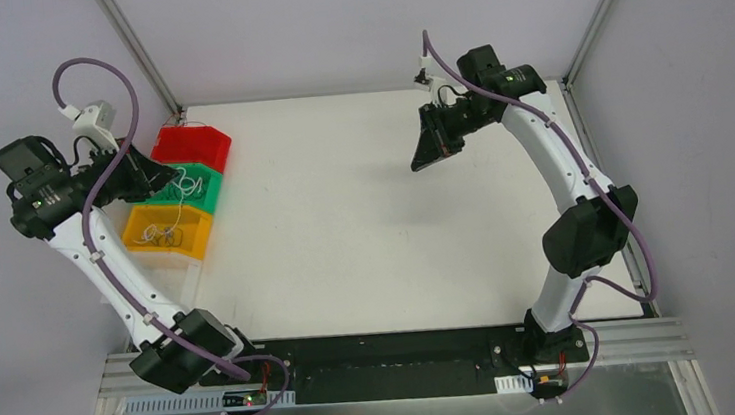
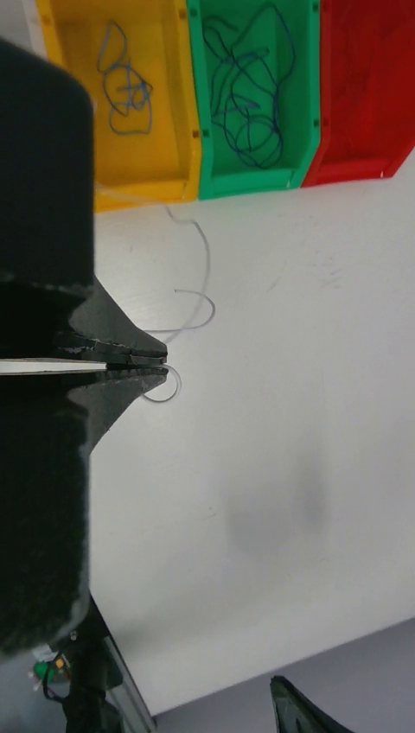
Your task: Untangle the cables
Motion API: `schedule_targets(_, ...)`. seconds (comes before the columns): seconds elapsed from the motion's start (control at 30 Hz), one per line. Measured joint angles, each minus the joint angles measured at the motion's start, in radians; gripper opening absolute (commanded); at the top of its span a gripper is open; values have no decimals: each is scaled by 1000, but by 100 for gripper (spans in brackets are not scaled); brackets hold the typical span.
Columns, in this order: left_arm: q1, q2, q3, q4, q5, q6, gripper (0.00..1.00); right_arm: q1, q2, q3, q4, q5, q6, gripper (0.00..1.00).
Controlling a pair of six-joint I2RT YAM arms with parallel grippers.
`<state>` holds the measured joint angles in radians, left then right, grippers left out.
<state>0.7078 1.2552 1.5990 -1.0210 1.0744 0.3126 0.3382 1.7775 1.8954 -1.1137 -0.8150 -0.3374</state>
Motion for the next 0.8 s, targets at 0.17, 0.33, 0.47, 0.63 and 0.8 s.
schedule_targets(0.17,82,40,193,-190,-74,166,0,0,0,-28,-6,0,-25,18)
schedule_targets(0.33,170,73,325,-349,-194,340,0,0,0,-50,-6,0,-41,35)
schedule_targets(0.47,219,80,356,-404,-296,422,0,0,0,-50,-6,-1,-45,53)
schedule_targets(0.63,243,69,356,-425,-412,521,0,0,0,-50,-6,-1,-50,59)
schedule_targets(0.8,256,6,258,-390,-511,596,0,0,11,-45,-7,-2,-50,59)
